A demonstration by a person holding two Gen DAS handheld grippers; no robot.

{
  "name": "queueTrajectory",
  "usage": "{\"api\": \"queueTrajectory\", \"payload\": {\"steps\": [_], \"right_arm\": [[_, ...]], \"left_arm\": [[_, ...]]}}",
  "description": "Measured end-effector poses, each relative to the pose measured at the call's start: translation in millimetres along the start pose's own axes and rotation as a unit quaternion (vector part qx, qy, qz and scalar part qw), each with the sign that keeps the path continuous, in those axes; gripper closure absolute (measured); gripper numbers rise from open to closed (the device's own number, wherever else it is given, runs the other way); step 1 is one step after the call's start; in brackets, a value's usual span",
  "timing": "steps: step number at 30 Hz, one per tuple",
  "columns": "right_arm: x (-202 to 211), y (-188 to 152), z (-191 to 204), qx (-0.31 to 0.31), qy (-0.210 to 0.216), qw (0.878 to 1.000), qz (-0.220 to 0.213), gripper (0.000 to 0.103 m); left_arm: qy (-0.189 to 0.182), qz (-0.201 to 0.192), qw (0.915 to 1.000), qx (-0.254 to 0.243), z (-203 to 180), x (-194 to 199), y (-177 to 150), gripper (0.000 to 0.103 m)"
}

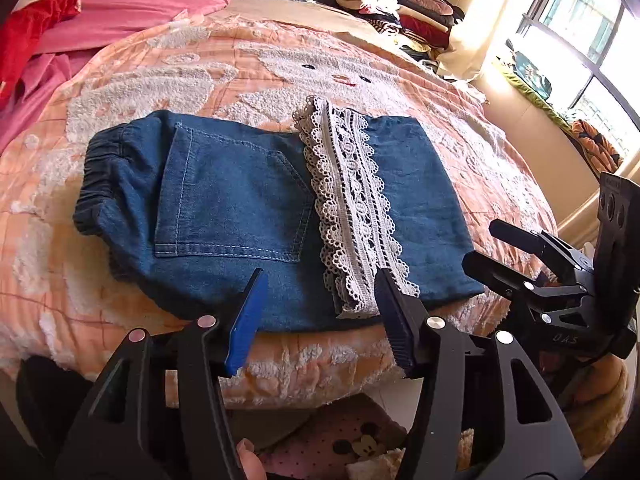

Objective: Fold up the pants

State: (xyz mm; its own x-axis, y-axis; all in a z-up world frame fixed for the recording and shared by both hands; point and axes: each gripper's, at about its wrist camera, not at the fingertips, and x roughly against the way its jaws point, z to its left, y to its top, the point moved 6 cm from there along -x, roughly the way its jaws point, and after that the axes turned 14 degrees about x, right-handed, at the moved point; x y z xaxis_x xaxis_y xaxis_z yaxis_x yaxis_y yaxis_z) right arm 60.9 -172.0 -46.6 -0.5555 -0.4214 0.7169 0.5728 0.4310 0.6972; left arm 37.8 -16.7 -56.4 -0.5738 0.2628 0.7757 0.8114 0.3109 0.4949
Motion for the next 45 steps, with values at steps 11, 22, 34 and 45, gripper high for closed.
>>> {"api": "queueTrajectory", "payload": {"steps": [11, 22, 34, 45], "right_arm": [[5, 24, 8, 0.01, -0.015, 1.0, -0.008, 0.011], [-2, 53, 23, 0.034, -0.01, 0.999, -0.015, 0.006], [-24, 98, 46, 0.075, 0.017, 0.997, -0.022, 0.006], [-53, 131, 73, 0.119, 0.048, 0.992, -0.019, 0.006]], "left_arm": [[0.016, -0.029, 0.9994, -0.011, 12, 19, 9, 0.028], [0.033, -0.046, 0.9984, 0.007, 40, 31, 16, 0.011], [0.054, -0.053, 0.9957, 0.053, 80, 37, 22, 0.01], [0.055, -0.049, 0.9912, 0.11, 116, 37, 24, 0.01]]}}
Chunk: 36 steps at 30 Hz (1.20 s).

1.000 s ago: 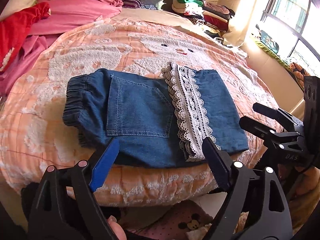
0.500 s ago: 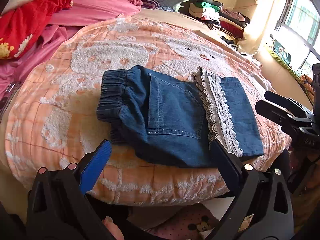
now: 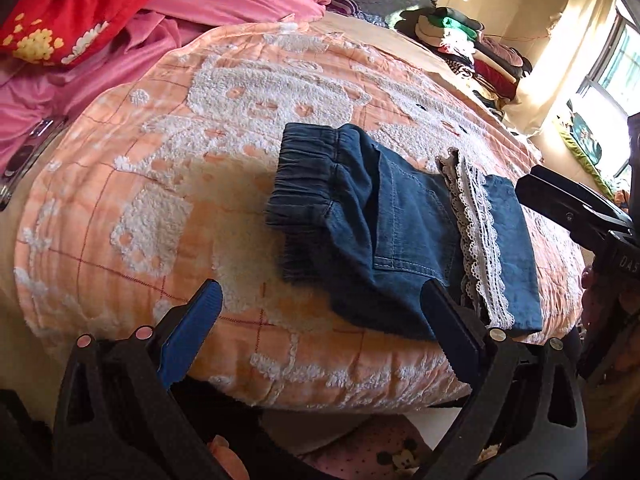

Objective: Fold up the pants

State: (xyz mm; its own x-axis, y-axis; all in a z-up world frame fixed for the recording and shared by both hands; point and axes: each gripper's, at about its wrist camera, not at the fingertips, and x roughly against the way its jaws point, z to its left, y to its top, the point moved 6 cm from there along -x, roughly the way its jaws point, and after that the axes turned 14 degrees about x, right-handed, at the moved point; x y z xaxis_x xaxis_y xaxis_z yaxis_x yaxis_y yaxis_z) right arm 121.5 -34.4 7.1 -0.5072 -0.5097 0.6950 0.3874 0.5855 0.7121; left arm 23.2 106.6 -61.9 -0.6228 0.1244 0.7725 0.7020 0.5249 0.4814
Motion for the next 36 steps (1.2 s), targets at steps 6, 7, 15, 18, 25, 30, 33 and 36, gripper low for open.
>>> {"api": "queueTrajectory", "payload": {"steps": [6, 7, 15, 18, 25, 30, 33, 36], "right_arm": [[-22, 21, 13, 0.028, 0.032, 0.999, 0.007, 0.006], [-26, 25, 15, 0.034, 0.038, 0.999, 0.01, 0.006], [-61, 51, 35, 0.055, 0.112, 0.992, 0.027, 0.006], [-77, 57, 41, 0.064, 0.138, 0.987, 0.043, 0.006], [-110, 68, 57, 0.106, 0.168, 0.978, 0.069, 0.006], [-136, 69, 71, 0.14, 0.176, 0.969, 0.1, 0.006], [-150, 66, 78, 0.159, 0.188, 0.962, 0.114, 0.006], [-160, 60, 81, 0.161, 0.201, 0.958, 0.123, 0.006]], "left_arm": [[-0.017, 0.019, 0.9991, 0.033, 7, -7, -2, 0.01], [-0.022, 0.023, 0.9987, 0.039, 8, -9, -2, 0.01], [-0.104, 0.068, 0.9889, 0.082, 0, -18, -10, 0.019], [-0.101, 0.071, 0.989, 0.082, -1, -23, -11, 0.025], [-0.113, 0.083, 0.9837, 0.113, 0, -42, -12, 0.049], [-0.127, 0.087, 0.9788, 0.135, 1, -50, -12, 0.054], [-0.128, 0.088, 0.9785, 0.136, 0, -53, -12, 0.054], [-0.13, 0.088, 0.9777, 0.139, 1, -55, -10, 0.054]]}}
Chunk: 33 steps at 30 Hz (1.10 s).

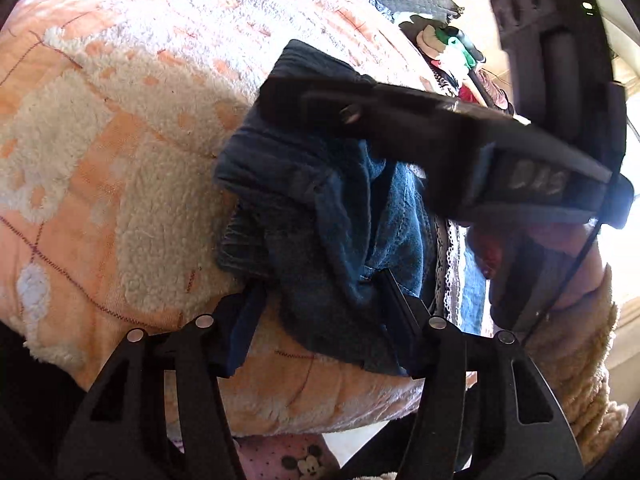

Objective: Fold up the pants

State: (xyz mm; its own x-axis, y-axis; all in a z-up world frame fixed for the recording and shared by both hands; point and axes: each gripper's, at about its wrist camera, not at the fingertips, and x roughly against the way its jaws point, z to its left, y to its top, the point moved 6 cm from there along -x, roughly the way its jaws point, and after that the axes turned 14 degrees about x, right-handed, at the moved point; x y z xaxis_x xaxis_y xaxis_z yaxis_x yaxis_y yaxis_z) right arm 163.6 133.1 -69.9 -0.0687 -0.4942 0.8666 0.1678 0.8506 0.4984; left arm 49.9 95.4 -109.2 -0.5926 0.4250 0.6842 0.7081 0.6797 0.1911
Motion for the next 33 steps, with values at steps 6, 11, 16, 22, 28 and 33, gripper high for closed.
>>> {"api": "queueTrajectory", "payload": {"steps": [6, 11, 16, 22, 28, 33], "right_arm": [[-2, -9, 1, -0.023, 0.07, 0.997, -0.03, 0.044], [33, -16, -2, -0.033, 0.067, 0.994, -0.074, 0.055], [81, -30, -9, -0.048, 0.068, 0.988, -0.127, 0.055], [127, -62, -22, -0.072, 0.056, 0.981, -0.174, 0.055], [155, -96, -36, -0.101, 0.043, 0.974, -0.197, 0.055], [167, -122, -44, -0.122, 0.038, 0.969, -0.211, 0.054]], "left_arm": [[-0.006, -0.004, 1.0, 0.003, 0, -1, 3, 0.054], [-0.008, -0.019, 0.9997, -0.015, -14, 8, 3, 0.054], [-0.018, -0.028, 0.9987, -0.038, -39, 12, 1, 0.054], [-0.022, -0.026, 0.9964, -0.077, -78, 10, -12, 0.054], [-0.017, -0.017, 0.9933, -0.113, -112, -6, -18, 0.054], [-0.013, -0.005, 0.9908, -0.134, -136, -24, -28, 0.054]]}}
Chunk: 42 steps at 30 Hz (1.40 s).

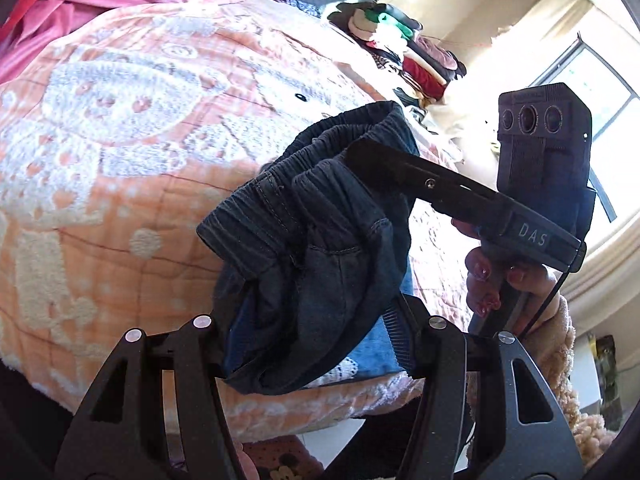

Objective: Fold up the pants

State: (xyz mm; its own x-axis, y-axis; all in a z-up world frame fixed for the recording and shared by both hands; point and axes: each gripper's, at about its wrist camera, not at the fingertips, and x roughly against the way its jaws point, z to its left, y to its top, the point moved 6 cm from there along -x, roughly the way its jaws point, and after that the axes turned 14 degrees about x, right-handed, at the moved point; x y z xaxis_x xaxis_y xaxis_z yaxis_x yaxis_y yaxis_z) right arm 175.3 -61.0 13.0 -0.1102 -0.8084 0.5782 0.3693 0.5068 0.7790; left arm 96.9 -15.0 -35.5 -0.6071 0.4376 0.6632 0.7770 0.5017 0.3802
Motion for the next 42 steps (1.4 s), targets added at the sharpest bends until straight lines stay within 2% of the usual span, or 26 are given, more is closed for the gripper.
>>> {"api": "queueTrajectory", "payload": {"steps": [6, 9, 11, 15, 17, 20, 25, 28, 30, 31, 34, 38, 42], "right_arm": [[19, -17, -11, -0.016, -0.006, 1.0, -0.012, 0.053], [30, -26, -16, -0.024, -0.011, 0.999, -0.019, 0.052], [39, -33, -20, -0.034, -0.017, 0.999, -0.026, 0.045], [63, -53, -34, -0.072, -0.037, 0.995, -0.049, 0.037], [74, -65, -40, -0.091, -0.06, 0.993, -0.053, 0.031], [80, -82, -45, -0.114, -0.09, 0.989, -0.042, 0.029], [65, -87, -29, -0.112, -0.101, 0.988, -0.019, 0.024], [44, -94, -24, -0.085, -0.131, 0.987, 0.035, 0.024], [34, -111, -31, -0.073, -0.177, 0.978, 0.087, 0.024], [32, -120, -36, -0.08, -0.183, 0.975, 0.097, 0.024], [36, -133, -43, -0.125, -0.165, 0.975, 0.079, 0.024], [38, -131, -38, -0.115, -0.18, 0.974, 0.082, 0.023], [51, -123, -28, -0.111, -0.181, 0.975, 0.059, 0.022]], "left_arm": [[0.003, 0.011, 0.9998, -0.016, -20, -12, -9, 0.054], [0.0, 0.015, 0.9996, -0.023, -26, -6, -25, 0.054], [-0.008, 0.023, 0.9994, -0.026, -29, -8, -30, 0.054], [-0.03, 0.046, 0.9973, -0.048, -41, -16, -45, 0.054], [-0.035, 0.062, 0.9954, -0.064, -46, -22, -56, 0.052], [-0.022, 0.083, 0.993, -0.082, -46, -35, -74, 0.051], [-0.011, 0.102, 0.9896, -0.101, -43, -48, -94, 0.048], [-0.009, 0.105, 0.9886, -0.107, -41, -49, -95, 0.048], [-0.011, 0.107, 0.9882, -0.108, -40, -45, -97, 0.048], [-0.01, 0.107, 0.9882, -0.109, -39, -43, -96, 0.048], [-0.005, 0.099, 0.9884, -0.115, -38, -34, -95, 0.047], [0.002, 0.082, 0.9891, -0.122, -39, -26, -89, 0.043], [0.01, 0.069, 0.9899, -0.123, -39, -18, -84, 0.041]]}}
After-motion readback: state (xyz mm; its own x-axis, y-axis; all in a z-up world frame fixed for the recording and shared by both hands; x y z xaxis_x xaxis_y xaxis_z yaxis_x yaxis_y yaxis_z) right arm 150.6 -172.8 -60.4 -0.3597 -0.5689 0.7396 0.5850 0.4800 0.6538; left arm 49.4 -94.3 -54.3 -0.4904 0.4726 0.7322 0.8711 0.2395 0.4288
